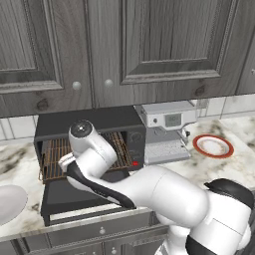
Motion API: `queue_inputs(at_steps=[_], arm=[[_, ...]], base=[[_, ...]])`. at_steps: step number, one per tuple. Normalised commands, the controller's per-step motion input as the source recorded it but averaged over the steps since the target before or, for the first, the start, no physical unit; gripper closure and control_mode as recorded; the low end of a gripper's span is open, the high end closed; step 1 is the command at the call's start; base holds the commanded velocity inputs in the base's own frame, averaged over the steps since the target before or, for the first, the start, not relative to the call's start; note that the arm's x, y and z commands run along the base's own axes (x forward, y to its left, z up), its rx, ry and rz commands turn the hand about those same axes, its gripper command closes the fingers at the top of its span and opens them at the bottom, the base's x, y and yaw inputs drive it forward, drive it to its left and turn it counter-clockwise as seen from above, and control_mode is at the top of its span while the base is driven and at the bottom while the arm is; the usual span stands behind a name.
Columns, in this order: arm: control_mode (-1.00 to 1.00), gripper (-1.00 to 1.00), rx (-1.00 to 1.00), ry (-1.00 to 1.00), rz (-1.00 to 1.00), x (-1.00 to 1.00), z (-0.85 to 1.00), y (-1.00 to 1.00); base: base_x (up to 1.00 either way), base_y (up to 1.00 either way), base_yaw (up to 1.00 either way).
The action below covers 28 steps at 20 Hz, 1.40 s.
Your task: Open the toaster oven door. Place the bread on the top rack in the toaster oven and place the steak on the bottom rack.
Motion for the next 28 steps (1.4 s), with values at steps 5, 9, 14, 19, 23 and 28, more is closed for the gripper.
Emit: queue_inputs(at_steps=[5,9,14,19,23,28], arm=[[-1.0,-1.0,0.0,-0.1,-0.04,-0.14,0.14,0.0],[-1.0,-1.0,0.0,-0.11,-0.08,-0.12,0.22,-0.05],[-1.0,-1.0,0.02,-0.07,-0.14,-0.39,0.21,-0.07],[-1.0,-1.0,0.12,0.04,-0.18,-0.45,0.12,-0.05],[-1.0,-1.0,0.16,0.11,-0.12,-0.44,0.04,-0.07],[-1.0,-1.0,0.08,0.06,-0.12,-0.43,-0.06,-0.19]], base=[[0.0,0.0,0.0],[0.0,0.0,0.0],[0.0,0.0,0.0],[0.0,0.0,0.0],[0.0,0.0,0.0],[0.0,0.0,0.0]])
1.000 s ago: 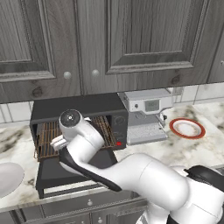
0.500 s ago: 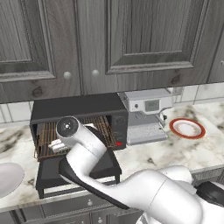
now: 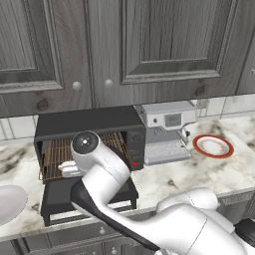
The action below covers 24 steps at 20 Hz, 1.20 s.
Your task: Open the toaster oven door. Place the bread on the top rack in the toaster oven and place the steak on the bottom rack.
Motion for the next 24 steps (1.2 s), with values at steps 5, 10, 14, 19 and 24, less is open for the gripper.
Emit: queue_inputs(at_steps=[5,10,14,19,24], arm=[[-1.0,-1.0,0.03,0.11,-0.12,-0.32,-0.26,-0.27],[-1.0,-1.0,0.07,0.21,-0.15,-0.04,-0.24,-0.24],[-1.0,-1.0,0.02,0.18,-0.04,0.08,-0.18,-0.05],[-1.0,-1.0,0.0,0.07,0.0,0.04,-0.26,0.0],[-1.0,-1.0,-0.03,0.02,0.0,0.09,-0.2,0.0]], base=[[0.0,0.0,0.0],[0.0,0.0,0.0],[0.0,0.0,0.0],[0.0,0.0,0.0],[0.0,0.0,0.0]])
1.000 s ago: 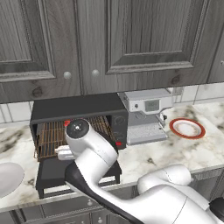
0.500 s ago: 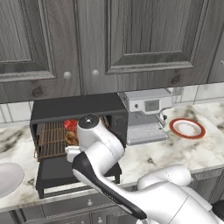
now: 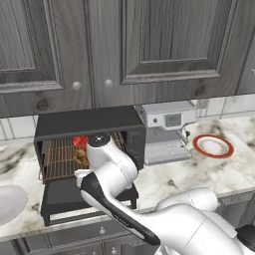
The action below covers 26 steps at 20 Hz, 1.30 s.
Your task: Open the toaster oven door. Place the bread on the top rack in the toaster oven and place the steak on the bottom rack.
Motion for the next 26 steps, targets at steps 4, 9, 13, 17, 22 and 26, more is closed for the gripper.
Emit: queue_inputs(at_steps=[4,9,13,17,22,26], arm=[[-1.0,-1.0,0.0,0.01,0.0,0.1,-0.2,-0.01],[-1.0,-1.0,0.0,0.01,-0.02,0.22,-0.18,0.0],[-1.0,-1.0,0.0,0.0,-0.02,0.3,-0.21,0.0],[-1.0,-1.0,0.0,0.0,-0.07,0.25,-0.19,0.0],[-1.0,-1.0,0.0,0.0,-0.08,0.21,-0.13,0.02],[-1.0,-1.0,0.0,0.0,-0.1,0.27,-0.09,0.01]], base=[[0.0,0.0,0.0],[0.0,0.0,0.0],[0.0,0.0,0.0],[0.0,0.0,0.0],[0.0,0.0,0.0],[0.0,0.0,0.0]])
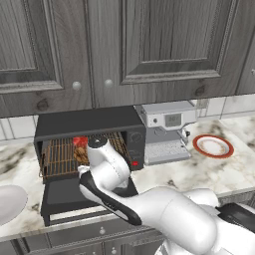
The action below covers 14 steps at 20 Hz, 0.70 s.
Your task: Open the toaster oven door. Place the bread on the top rack in the toaster oven and place the steak on the bottom rack.
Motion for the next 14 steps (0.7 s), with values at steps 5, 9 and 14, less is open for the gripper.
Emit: queue_inputs(at_steps=[5,9,14], arm=[[-1.0,-1.0,0.0,0.0,-0.09,0.27,-0.03,0.01],[-1.0,-1.0,0.0,0.05,-0.17,0.34,0.0,0.0],[-1.0,-1.0,0.0,0.08,-0.21,0.31,0.0,0.0]], base=[[0.0,0.0,0.0],[0.0,0.0,0.0],[0.0,0.0,0.0]])
